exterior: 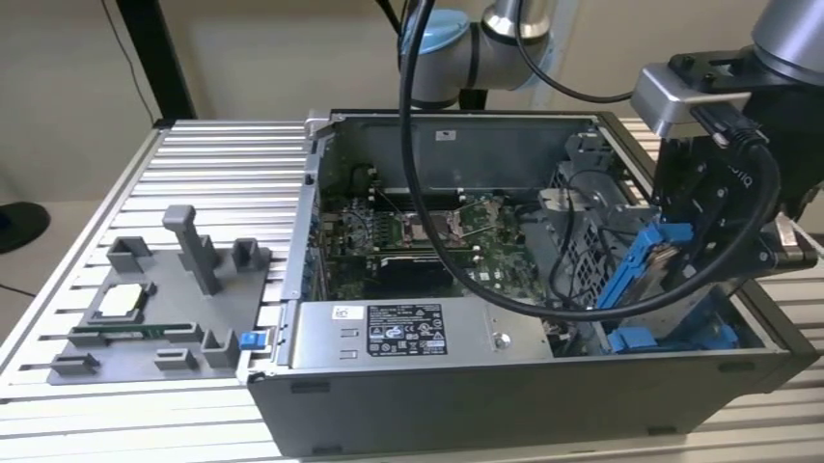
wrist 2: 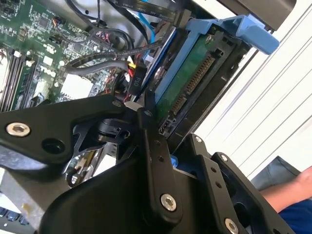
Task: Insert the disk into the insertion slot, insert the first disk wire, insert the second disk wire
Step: 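Insert the disk into the insertion slot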
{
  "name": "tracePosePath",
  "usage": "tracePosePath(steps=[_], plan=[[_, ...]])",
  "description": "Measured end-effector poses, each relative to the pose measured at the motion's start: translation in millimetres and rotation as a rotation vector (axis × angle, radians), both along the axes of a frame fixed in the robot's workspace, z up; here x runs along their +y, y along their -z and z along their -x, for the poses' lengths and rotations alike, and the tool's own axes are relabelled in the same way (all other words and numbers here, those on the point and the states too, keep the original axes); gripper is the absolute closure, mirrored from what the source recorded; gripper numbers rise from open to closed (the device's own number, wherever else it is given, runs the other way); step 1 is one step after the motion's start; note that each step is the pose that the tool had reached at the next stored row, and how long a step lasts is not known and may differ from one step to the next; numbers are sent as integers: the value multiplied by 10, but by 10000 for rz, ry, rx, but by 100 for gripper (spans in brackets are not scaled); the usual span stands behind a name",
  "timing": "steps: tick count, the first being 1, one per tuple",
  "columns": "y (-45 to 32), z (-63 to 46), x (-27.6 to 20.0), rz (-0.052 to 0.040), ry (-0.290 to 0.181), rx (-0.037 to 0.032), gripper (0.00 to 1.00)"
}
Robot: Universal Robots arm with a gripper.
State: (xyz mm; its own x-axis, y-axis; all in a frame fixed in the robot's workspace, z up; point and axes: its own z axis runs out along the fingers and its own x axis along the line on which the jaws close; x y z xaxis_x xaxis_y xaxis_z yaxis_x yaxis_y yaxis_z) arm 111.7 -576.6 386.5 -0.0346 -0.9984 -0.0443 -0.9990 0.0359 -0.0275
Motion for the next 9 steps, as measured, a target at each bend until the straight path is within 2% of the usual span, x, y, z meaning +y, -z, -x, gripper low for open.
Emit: tracePosePath(steps=[4,9], plan=[[5,0,0,-60,14,0,0],[5,0,0,-81,17,0,0]])
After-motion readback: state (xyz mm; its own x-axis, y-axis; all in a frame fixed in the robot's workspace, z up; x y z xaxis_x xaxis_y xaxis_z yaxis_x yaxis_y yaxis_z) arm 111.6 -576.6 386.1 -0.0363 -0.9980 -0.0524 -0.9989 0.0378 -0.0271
